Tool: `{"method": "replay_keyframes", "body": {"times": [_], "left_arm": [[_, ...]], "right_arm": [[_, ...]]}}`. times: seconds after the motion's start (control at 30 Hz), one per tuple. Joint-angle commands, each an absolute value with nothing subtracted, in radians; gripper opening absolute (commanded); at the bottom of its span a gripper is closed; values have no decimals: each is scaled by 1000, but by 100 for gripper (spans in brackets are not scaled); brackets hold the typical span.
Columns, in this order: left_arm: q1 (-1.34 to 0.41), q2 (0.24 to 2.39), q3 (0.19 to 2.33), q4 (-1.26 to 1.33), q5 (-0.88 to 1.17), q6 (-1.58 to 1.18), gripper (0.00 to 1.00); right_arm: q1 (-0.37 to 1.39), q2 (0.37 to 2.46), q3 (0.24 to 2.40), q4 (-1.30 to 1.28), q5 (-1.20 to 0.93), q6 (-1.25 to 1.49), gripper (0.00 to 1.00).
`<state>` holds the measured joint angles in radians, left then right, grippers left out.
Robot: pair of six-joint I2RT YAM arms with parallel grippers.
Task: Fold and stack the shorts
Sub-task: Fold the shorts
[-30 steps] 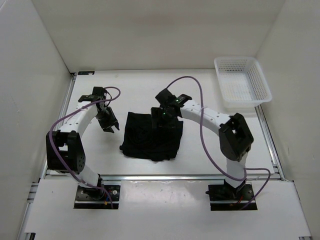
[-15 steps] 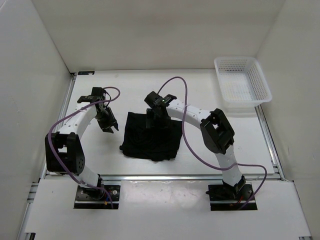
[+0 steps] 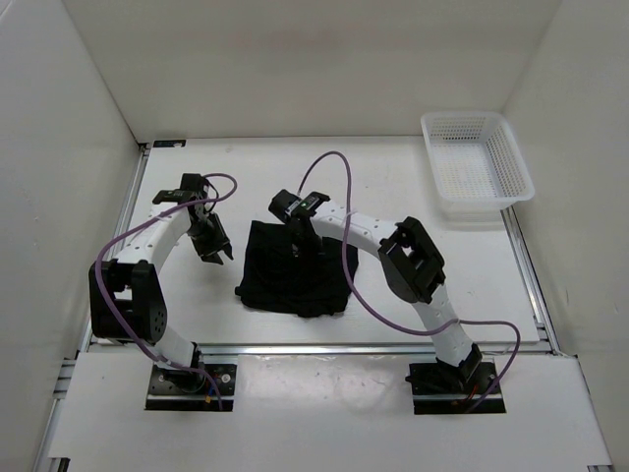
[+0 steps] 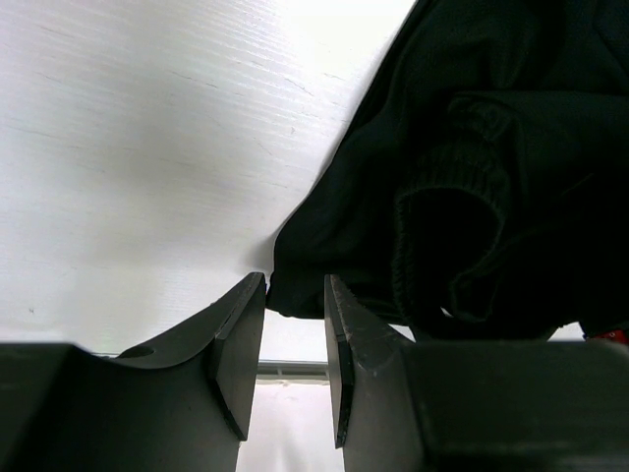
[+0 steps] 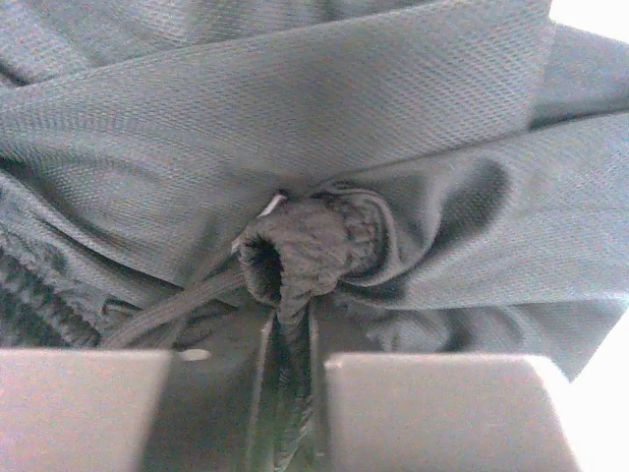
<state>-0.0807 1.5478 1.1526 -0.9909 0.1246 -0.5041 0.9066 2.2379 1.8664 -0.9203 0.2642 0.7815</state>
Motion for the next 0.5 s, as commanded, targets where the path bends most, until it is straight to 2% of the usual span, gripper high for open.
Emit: {"method": "replay_keyframes", "body": {"times": [0.0, 0.07, 0.33, 0.4, 0.47], "left_arm": [[-80, 1511, 1147, -982, 132, -489, 42], [-80, 1511, 1158, -982, 132, -480, 42], [-80, 1580, 1140, -942, 101, -480, 42], [-80, 1627, 1127, -908, 109, -480, 39], [-71, 1701, 1127, -887, 120, -468, 28]], "right_arm": [[917, 2148, 1852, -954, 322, 792, 8], [936, 2132, 1852, -954, 331, 782, 1], [995, 2094, 1974, -963, 342, 716, 0], [1006, 2118, 2020, -974, 318, 692, 0], [1017, 2152, 2093, -983, 290, 668, 0]]}}
